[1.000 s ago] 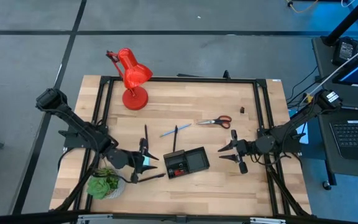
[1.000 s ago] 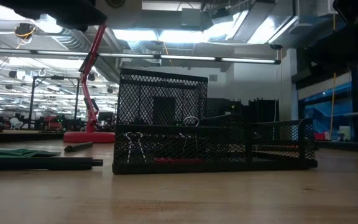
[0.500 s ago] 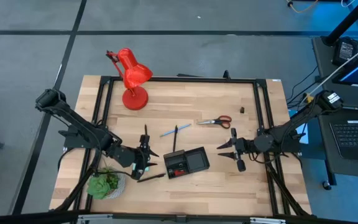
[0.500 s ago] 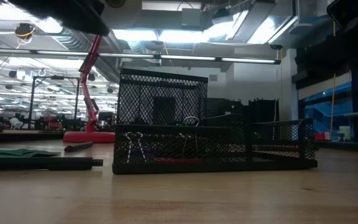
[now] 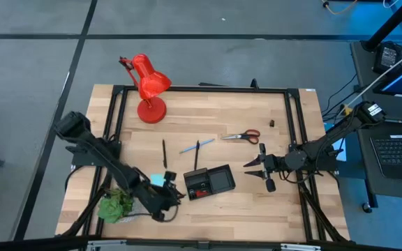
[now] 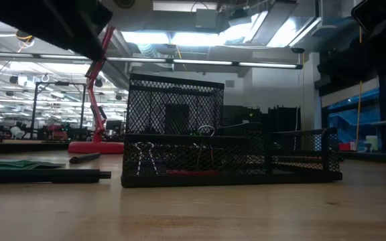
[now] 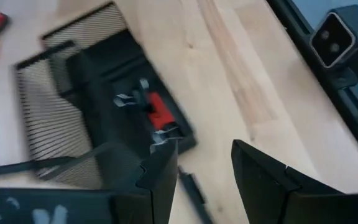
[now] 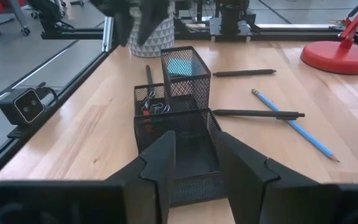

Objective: Pick and place office supplies into organizer
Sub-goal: Put the bottom black pen into the black desk organizer

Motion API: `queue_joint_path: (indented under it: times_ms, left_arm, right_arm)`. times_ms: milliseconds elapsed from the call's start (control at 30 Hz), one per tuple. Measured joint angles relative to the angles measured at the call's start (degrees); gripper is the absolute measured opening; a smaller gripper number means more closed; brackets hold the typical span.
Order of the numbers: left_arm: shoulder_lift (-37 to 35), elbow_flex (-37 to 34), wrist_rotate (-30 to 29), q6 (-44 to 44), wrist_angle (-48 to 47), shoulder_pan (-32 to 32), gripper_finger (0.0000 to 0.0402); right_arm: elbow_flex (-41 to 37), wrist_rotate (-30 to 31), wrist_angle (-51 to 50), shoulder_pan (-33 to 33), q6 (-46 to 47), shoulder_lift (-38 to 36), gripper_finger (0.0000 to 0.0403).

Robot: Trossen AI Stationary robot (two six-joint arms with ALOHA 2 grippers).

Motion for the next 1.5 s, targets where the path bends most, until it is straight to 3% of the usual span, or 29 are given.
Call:
queue_joint_path:
  times_ms: [200, 333, 767, 1300, 1500]
  left_arm:
    - [7.52, 10.01, 0.67, -7.89, -14.1, 0.04, 0.0148]
    - [9.99, 12.61, 0.37, -15.47, -19.21, 0.29, 0.0148]
    - [12.95, 10.0, -4.21, -24.25, -17.61, 0.52, 0.0148]
    - [12.95, 0.85, -4.18, -27.23, -1.13, 0.55, 0.0148]
    - [14.06, -1.27, -3.18, -29.23, 0.66, 0.52, 0.0148]
  right_arm:
    - [0.0, 0.0, 0.0, 0.0, 0.02, 0.0, 0.0122]
    - [0.0, 0.0, 0.0, 0.0, 0.0, 0.0, 0.0122]
    - [0.02, 0.0, -1.4, 0.0, -0.03, 0.0, 0.0122]
    - [0.02, 0.0, -1.62, 0.0, -0.17, 0.0, 0.0122]
    - [0.02, 0.01, -1.67, 0.0, -0.17, 0.0, 0.0122]
